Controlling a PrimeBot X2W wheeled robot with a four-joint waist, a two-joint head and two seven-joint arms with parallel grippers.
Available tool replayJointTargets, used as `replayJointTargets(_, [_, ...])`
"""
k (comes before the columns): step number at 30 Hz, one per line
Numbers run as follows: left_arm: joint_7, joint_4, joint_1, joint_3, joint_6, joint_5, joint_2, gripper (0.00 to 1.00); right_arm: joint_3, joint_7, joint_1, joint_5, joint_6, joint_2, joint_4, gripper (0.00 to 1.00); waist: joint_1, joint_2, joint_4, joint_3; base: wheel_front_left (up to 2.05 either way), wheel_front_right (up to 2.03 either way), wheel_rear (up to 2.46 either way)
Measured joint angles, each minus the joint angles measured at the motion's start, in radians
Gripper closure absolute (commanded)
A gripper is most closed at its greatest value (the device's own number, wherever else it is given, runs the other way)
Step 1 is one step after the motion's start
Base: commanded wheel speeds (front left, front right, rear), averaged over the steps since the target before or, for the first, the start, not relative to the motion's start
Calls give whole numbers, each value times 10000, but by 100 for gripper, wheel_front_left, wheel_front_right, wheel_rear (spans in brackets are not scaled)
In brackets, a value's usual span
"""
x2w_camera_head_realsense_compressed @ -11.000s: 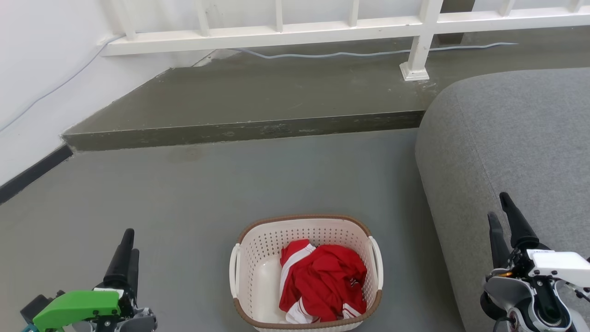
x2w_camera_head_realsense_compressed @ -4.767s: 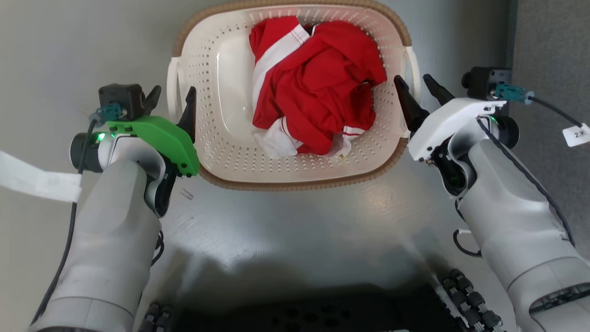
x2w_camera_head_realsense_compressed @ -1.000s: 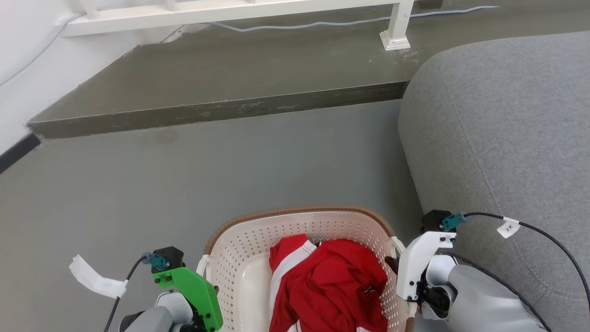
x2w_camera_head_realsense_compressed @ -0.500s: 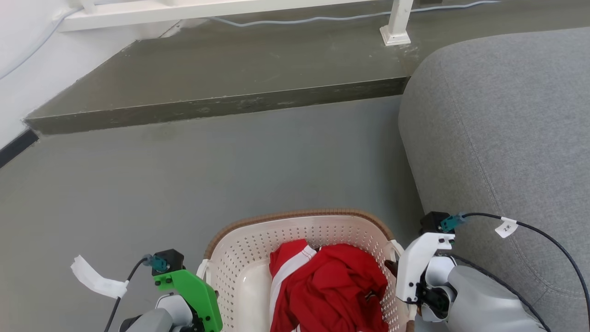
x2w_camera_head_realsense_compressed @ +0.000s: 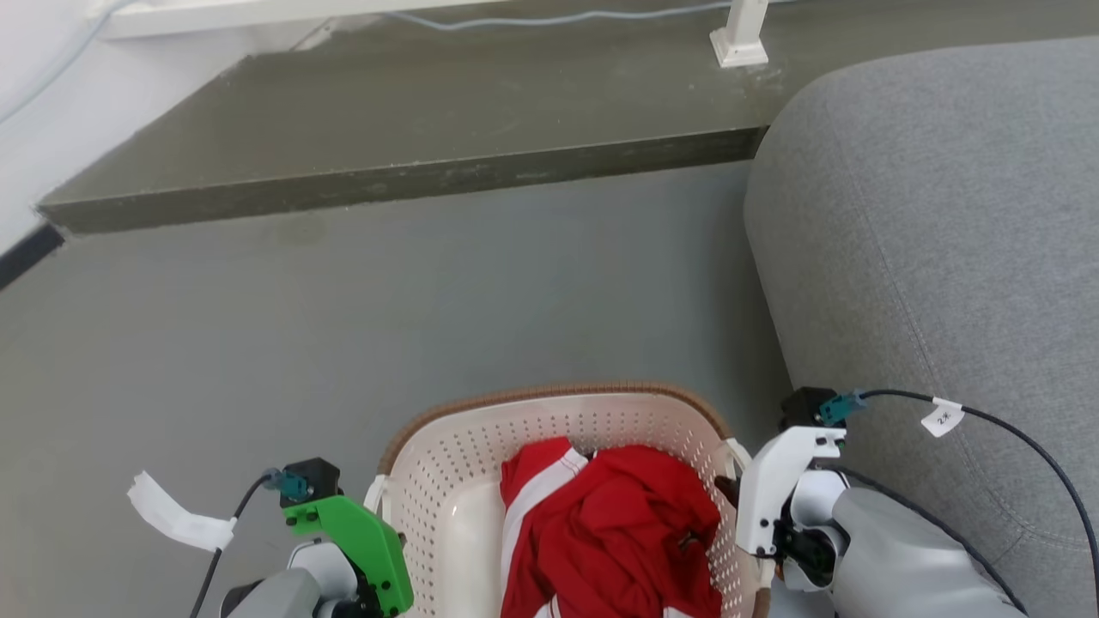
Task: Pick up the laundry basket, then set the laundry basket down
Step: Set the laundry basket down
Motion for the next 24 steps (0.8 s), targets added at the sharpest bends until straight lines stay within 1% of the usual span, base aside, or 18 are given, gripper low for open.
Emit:
replayJointTargets(11, [-548,-10,-732,-27,0,12,10,100,25,-516,-642,2,0,-59,-117,100,0,0,-15,879,0,0,0])
replayJointTargets(24, [-1622,-46,-1944,127,4,311,12,100,38,-1266,-1835,-17,0,-318,-454,100,1,0,-28,2462,0,0,0])
